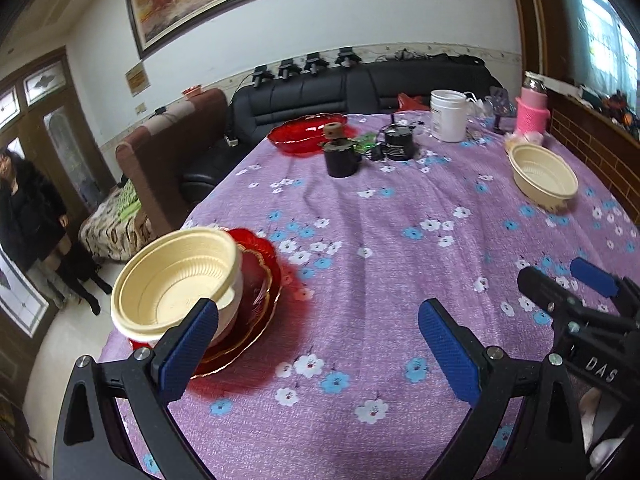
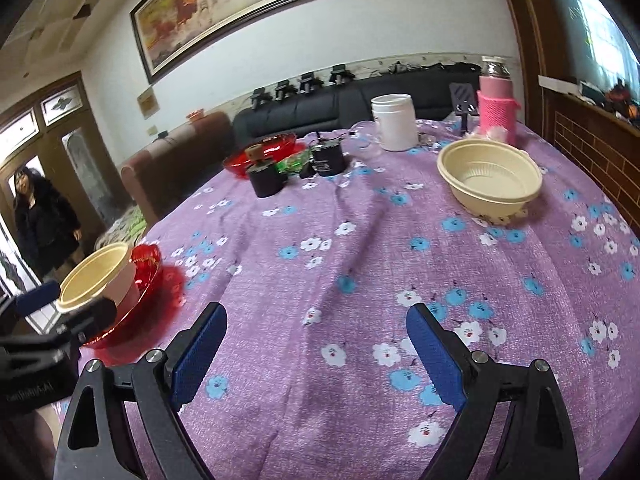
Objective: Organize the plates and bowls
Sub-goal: 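Move both grippers to the second cream plastic bowl near the pink bottle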
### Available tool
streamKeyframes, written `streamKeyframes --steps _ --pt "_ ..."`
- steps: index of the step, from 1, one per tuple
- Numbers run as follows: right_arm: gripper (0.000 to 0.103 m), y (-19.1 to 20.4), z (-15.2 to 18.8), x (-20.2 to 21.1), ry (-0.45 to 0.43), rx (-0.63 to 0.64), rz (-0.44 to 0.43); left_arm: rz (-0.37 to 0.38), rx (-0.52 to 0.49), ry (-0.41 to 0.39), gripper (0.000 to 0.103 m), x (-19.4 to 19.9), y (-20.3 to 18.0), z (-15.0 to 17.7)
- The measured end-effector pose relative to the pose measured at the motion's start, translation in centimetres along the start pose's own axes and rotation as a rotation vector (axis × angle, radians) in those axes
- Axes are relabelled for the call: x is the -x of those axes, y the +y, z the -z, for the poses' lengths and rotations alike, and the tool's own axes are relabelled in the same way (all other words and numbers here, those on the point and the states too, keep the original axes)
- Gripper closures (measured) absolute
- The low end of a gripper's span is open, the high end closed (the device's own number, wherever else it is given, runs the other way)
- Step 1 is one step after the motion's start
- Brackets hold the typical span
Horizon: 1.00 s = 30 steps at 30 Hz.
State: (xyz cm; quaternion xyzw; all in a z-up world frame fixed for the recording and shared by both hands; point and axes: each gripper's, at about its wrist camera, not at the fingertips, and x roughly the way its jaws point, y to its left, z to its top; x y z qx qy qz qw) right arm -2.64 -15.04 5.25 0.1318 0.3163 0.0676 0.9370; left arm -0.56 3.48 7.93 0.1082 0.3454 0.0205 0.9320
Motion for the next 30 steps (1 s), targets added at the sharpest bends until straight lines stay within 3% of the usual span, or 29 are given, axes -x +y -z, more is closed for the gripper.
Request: streamKeyframes --steps 7,10,15,20,23,27,30 --pt "0.009 -2.5 -2.1 2.0 -0.038 -0.009 0.035 0.01 -0.062 -0.023 0.003 0.3 -2.5 -1.5" --pt "0.009 -3.8 -3.9 3.3 -0.067 0.004 0.053 0.051 -0.093 -0.028 0.003 0.5 -3.8 -3.1" --pt "0.009 -5.6 -8.7 5.9 -0.149 0.04 0.099 0.2 -0.069 -0.04 0.003 2.1 -4.4 -8.9" --pt "0.006 -7.6 -14.4 7.3 -0.277 0.054 0.155 0.245 -0.104 -0.137 0.003 4.8 -6.0 -15.1" --pt "0.006 -9.8 -17.0 7.1 -0.346 -0.001 0.161 0.244 -0.136 -0.152 0.003 4.9 -7.8 -18.5" --pt "0.006 -13.3 -17.7 5.6 -0.392 -0.076 0.185 0.233 -0.109 -0.118 0.003 3.0 -9.0 -21.6" --pt "0.006 -16.7 -16.8 3.7 -0.371 -0.169 0.183 0.26 -0.072 -0.043 0.003 0.0 -9.8 -22.6"
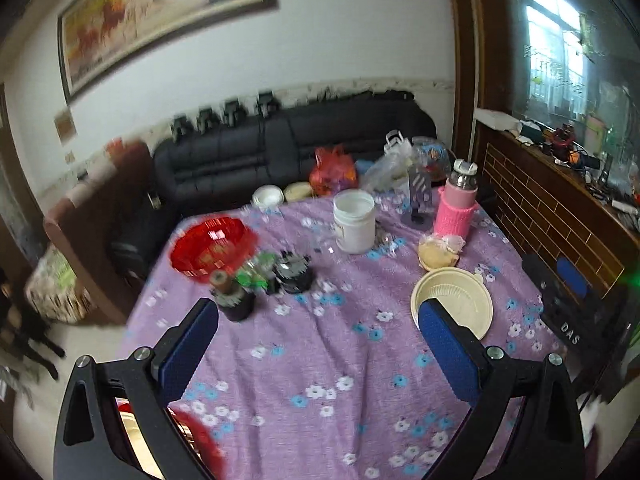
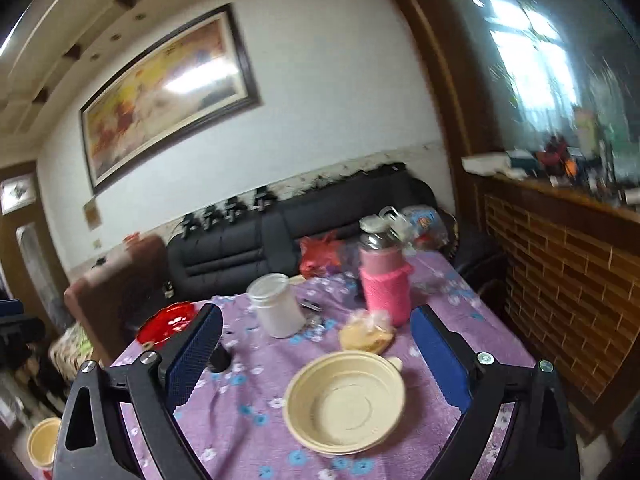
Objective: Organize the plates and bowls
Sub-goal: 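Move both grippers to the second cream plastic bowl near the pink bottle, then grasp the second cream bowl rim with both grippers and lift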
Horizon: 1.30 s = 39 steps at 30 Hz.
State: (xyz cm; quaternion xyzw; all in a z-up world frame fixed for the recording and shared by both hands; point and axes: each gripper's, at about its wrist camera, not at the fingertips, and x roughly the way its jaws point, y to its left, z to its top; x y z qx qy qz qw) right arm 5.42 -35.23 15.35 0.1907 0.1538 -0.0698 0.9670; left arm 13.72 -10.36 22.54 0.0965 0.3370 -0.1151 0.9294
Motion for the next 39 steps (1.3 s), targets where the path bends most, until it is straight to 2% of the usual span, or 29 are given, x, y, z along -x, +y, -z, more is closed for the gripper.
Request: streamKeyframes --steps 5,8,10,12,15,17,20,21,23,26,31,34,37,39 --pt "0.006 -4.8 1.7 -3.8 0.115 -0.087 0.048 0.081 0.102 0.111 0.003 -7.2 -0.6 1.1" --pt "0.009 -6.7 2.4 -5.5 0.181 -0.154 0.041 0.087 0.135 0.163 0.005 -11.6 -2.0 2.1" --pt "0.014 -7.2 3.2 -6.4 0.226 -0.174 0.034 0.109 0.157 0.21 0.024 -14.3 -2.9 2.7" --pt "0.022 -7.2 4.1 -7.5 0.275 -0.16 0.044 0.156 0.189 0.269 0.035 -17.1 -3.9 3.3" --pt "0.023 -7.0 5.6 -9.0 0.338 -0.147 0.04 0.235 0.247 0.332 0.036 -20.4 -5.1 4.3" --pt "0.024 -7.0 6.4 -9.9 0.374 -0.146 0.031 0.275 0.26 0.347 0.036 -21.8 -5.9 4.7" --pt "0.034 -7.1 7.2 -11.0 0.41 -0.148 0.02 0.315 0.252 0.351 0.036 -22.9 -7.1 5.2" --pt "0.04 -7.1 7.4 -11.3 0.421 -0.15 0.016 0.32 0.243 0.351 0.036 -23.2 -7.5 5.3" --pt "0.046 -7.3 7.9 -11.8 0.445 -0.152 0.014 0.336 0.225 0.353 0.036 -23.9 -8.2 5.4" --pt "0.05 -7.3 8.4 -12.3 0.463 -0.146 0.019 0.338 0.21 0.356 0.037 -24.8 -9.1 5.3" --pt "0.056 -7.3 8.8 -12.7 0.481 -0.148 0.011 0.372 0.221 0.415 0.083 -26.5 -9.9 5.6" --pt "0.056 -7.1 8.9 -12.9 0.491 -0.153 -0.007 0.368 0.201 0.425 0.092 -26.7 -10.2 5.9" --pt "0.062 -7.0 9.0 -13.0 0.493 -0.151 -0.002 0.353 0.19 0.419 0.092 -26.7 -10.3 5.9" --pt "0.077 -7.2 9.0 -13.0 0.492 -0.162 -0.002 0.332 0.185 0.416 0.092 -26.4 -9.9 5.8"
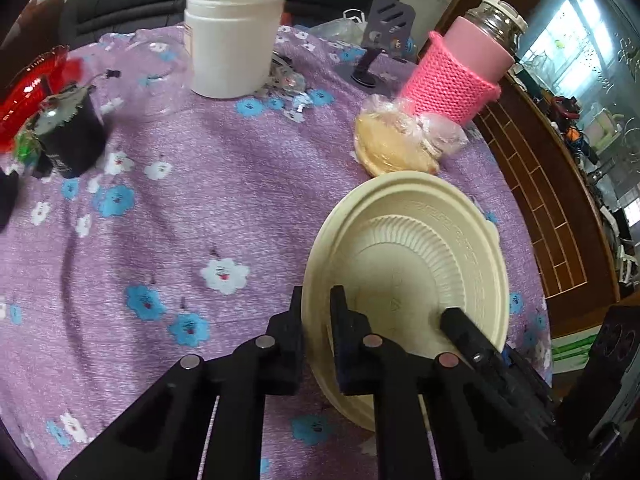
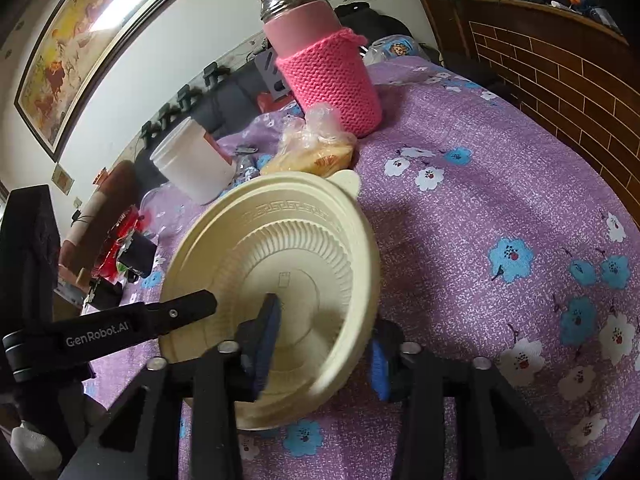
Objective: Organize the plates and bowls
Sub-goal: 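Grasp the second cream bowl rim with both grippers and lift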
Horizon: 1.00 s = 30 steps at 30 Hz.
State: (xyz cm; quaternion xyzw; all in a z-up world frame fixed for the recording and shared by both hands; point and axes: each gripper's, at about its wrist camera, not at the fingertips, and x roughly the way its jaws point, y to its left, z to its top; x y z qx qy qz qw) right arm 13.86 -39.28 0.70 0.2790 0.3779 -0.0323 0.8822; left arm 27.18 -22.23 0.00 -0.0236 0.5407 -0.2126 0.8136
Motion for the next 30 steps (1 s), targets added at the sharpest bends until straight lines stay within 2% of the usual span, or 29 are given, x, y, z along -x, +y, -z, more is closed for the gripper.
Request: streamKeyframes --steps 3,8,13,17,25,30 --pt "0.082 0.1 0.0 0.2 -0.006 -0.011 -0.02 0.001 0.001 -0.011 0.092 1.0 0.5 0.3" --pt "0.085 1.7 0.4 0.5 -0.012 0.031 -0.046 -0.045 -0.024 -0.059 0.092 3.6 1.0 1.6" --pt "0.085 3.7 1.2 1.3 -0.006 0.069 -0.108 -0.025 0.035 -0.083 0.091 6.4 3.4 3.5" --pt "0.085 6.4 2.3 1.7 -0.001 0.135 -0.137 -0.045 0.074 -0.121 0.091 8.9 5.7 5.4" --pt "0.084 12.7 6.7 1.3 0.071 0.286 -0.213 -0.092 0.156 -0.165 0.091 13.4 11.0 9.6" --pt "0.083 16.3 9.2 2.4 0.095 0.36 -0.245 -0.06 0.241 -0.21 0.091 16.8 14.4 12.7"
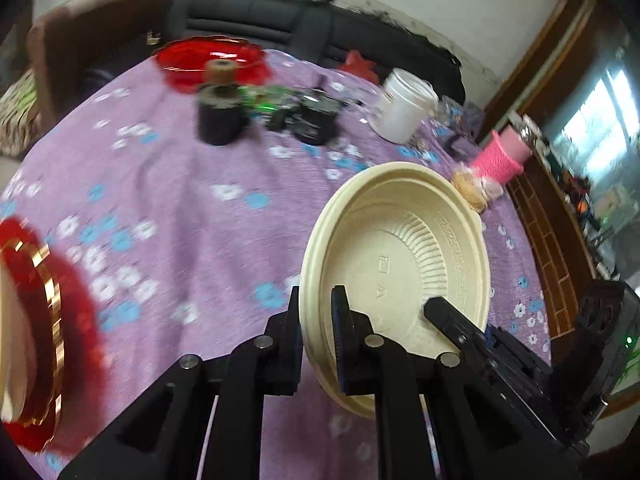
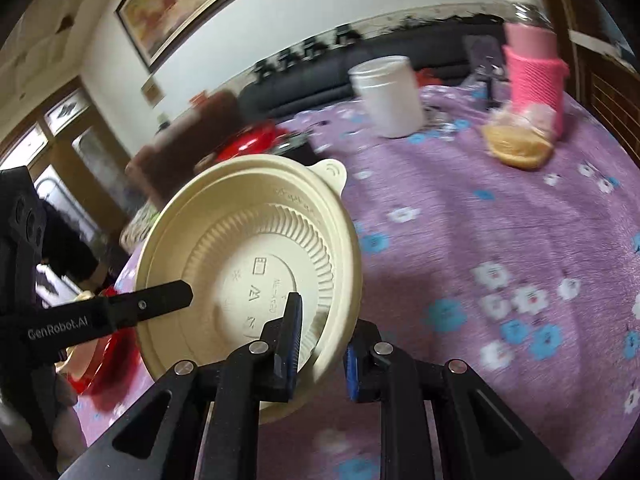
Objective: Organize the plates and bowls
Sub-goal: 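Grasp the second cream bowl rim with both grippers and lift, then carry the second cream bowl onto the stacked cream bowl and release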
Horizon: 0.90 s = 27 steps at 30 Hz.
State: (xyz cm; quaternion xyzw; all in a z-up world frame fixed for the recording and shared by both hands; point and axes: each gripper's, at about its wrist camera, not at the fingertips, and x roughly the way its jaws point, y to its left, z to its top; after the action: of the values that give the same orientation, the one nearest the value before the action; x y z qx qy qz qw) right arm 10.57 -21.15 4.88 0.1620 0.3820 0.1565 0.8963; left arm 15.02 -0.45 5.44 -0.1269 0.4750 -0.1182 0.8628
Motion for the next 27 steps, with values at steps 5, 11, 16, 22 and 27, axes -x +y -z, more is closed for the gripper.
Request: streamKeyframes --steps 5,11,16,22,27 --pt "0.082 5.3 1.2 1.8 -0.03 0.1 0.008 0.028 0.062 -0.088 0.091 4.4 3.3 1.7" --pt "0.081 10.6 2.4 2.2 -0.013 0.153 -0.055 0.033 0.134 -0.182 0.091 10.1 7.9 3.5" --pt "0.081 16.0 3.1 1.6 0.028 0.205 -0.139 0.008 0.219 -0.271 0.089 14.8 12.8 4.9" --pt "0.081 22.5 3.9 -0.2 0.069 0.295 -0.187 -0.063 0.299 -0.324 0.086 18.1 17.8 5.6" --pt "0.08 26.6 4.2 -3.1 0.14 0.327 -0.229 -0.112 0.359 -0.341 0.083 19.7 21.2 6.3"
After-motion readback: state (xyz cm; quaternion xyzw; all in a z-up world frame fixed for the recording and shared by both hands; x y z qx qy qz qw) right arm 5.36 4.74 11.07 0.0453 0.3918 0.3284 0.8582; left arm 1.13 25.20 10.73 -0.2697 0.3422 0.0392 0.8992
